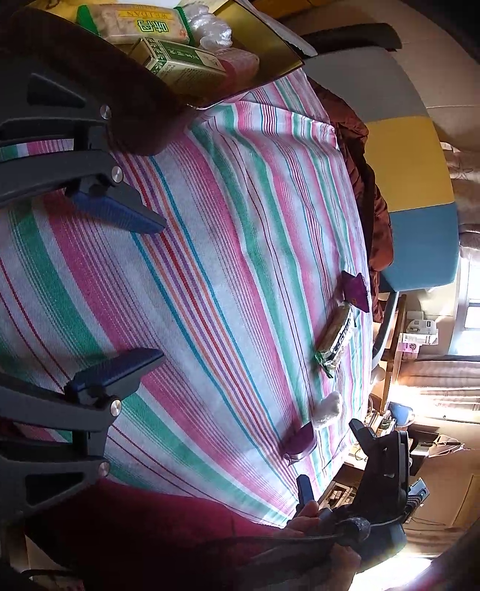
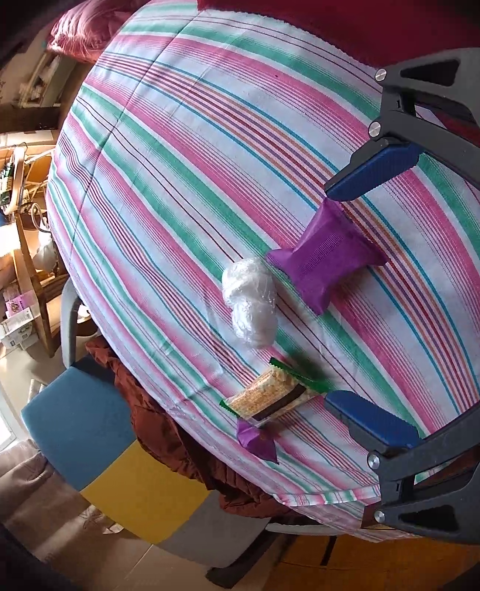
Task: Organize objects
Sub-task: 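Move both tools back toward the purple pouches and snack bar, then grasp the purple pouch with the right tool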
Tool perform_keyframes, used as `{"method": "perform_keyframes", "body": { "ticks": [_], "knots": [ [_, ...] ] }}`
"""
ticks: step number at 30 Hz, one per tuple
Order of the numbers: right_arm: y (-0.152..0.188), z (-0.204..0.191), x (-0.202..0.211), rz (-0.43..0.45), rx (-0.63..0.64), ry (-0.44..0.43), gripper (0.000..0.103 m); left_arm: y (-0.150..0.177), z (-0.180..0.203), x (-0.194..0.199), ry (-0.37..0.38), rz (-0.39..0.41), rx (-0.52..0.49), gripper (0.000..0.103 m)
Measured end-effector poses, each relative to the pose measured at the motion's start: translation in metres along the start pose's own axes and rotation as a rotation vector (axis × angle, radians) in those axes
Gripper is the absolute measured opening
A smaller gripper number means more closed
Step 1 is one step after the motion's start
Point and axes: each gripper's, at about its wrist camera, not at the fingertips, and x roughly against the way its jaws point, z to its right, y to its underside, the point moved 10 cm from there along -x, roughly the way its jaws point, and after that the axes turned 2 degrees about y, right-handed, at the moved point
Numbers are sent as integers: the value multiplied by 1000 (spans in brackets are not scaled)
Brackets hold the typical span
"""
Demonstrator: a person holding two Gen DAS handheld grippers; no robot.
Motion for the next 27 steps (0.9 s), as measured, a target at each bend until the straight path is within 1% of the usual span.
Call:
{"method": "perform_keyframes", "body": {
  "ticks": [3, 9, 12, 14, 15, 16, 17, 18, 19, 20, 21, 22, 24, 27],
  "knots": [
    [-3, -2, -2, -46, 61, 18, 103, 0, 1, 0, 10, 4, -3, 67],
    [-8, 12, -15, -172, 250, 174, 103, 0, 0, 0, 19, 14, -6, 69],
    [-5, 17, -25, -216, 323, 222, 102, 0, 1, 0, 20, 15, -7, 70],
    [-1, 19, -31, -241, 335, 224, 93, 0, 1, 1, 20, 16, -7, 70],
    [2, 19, -35, -259, 335, 218, 90, 0, 1, 1, 20, 16, -6, 71],
    [5, 19, -38, -277, 331, 207, 84, 0, 1, 0, 20, 17, -6, 71],
    [8, 17, -40, -289, 329, 193, 75, 0, 1, 0, 20, 18, -7, 71],
    [10, 16, -42, -297, 332, 183, 69, 0, 1, 0, 18, 18, -8, 71],
    [12, 14, -44, -303, 338, 178, 53, 0, 1, 0, 17, 17, -8, 71],
    [13, 14, -44, -299, 348, 189, 45, 0, 0, 0, 17, 17, -8, 71],
    [13, 11, -43, -292, 357, 181, 43, 0, 0, 0, 16, 16, -7, 71],
    [15, 5, -42, -289, 360, 143, 41, -1, 0, 0, 15, 16, -7, 71],
    [24, -7, -41, -290, 375, 77, 41, -1, 1, 0, 13, 15, -7, 71],
    [40, -28, -43, -278, 426, 14, 41, 0, 1, 0, 6, 6, -13, 71]
  ]
}}
